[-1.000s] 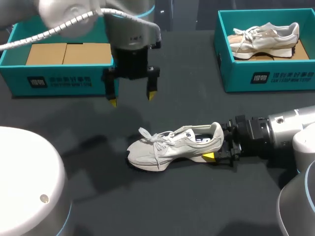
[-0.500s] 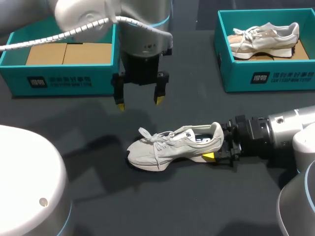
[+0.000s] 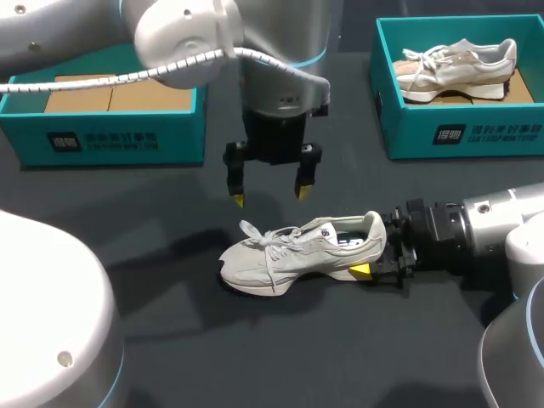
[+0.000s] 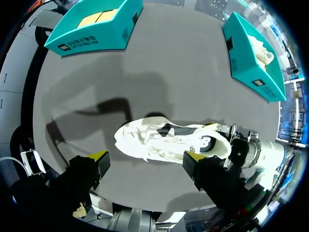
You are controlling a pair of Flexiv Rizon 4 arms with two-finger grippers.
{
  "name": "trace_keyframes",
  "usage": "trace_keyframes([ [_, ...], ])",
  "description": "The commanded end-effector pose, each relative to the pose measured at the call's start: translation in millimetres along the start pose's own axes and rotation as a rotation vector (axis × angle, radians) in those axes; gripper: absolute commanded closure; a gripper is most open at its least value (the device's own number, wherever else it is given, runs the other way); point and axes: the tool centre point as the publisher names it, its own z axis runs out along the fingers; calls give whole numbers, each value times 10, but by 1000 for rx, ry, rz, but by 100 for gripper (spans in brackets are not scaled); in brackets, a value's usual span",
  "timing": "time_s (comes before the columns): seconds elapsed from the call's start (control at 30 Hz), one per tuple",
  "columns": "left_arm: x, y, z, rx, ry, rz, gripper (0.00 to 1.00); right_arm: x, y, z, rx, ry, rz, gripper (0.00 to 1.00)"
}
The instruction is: Take the shoe out of the shoebox, open the shoe tongue, remove and reinsert the insole, then place the shoe into the shoebox
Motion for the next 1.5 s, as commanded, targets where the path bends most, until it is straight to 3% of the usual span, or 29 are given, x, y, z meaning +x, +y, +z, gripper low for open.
trace_keyframes([
  [0.03, 196, 96, 3, 20, -59, -90, 0, -1, -5, 14, 2, -1, 0, 100],
  [0.23, 196, 96, 3, 20, -59, -90, 0, -1, -5, 14, 2, -1, 0, 100],
  [0.4, 427, 231, 34, -10, -73, -85, 0, -1, -5, 14, 2, -1, 0, 100],
  [0.63, 659, 218, 173, -37, -118, -95, 0, -1, -5, 14, 2, -1, 0, 100],
  [1.5, 964, 230, 687, -16, -283, -96, 1, -1, -5, 14, 2, -1, 0, 100],
])
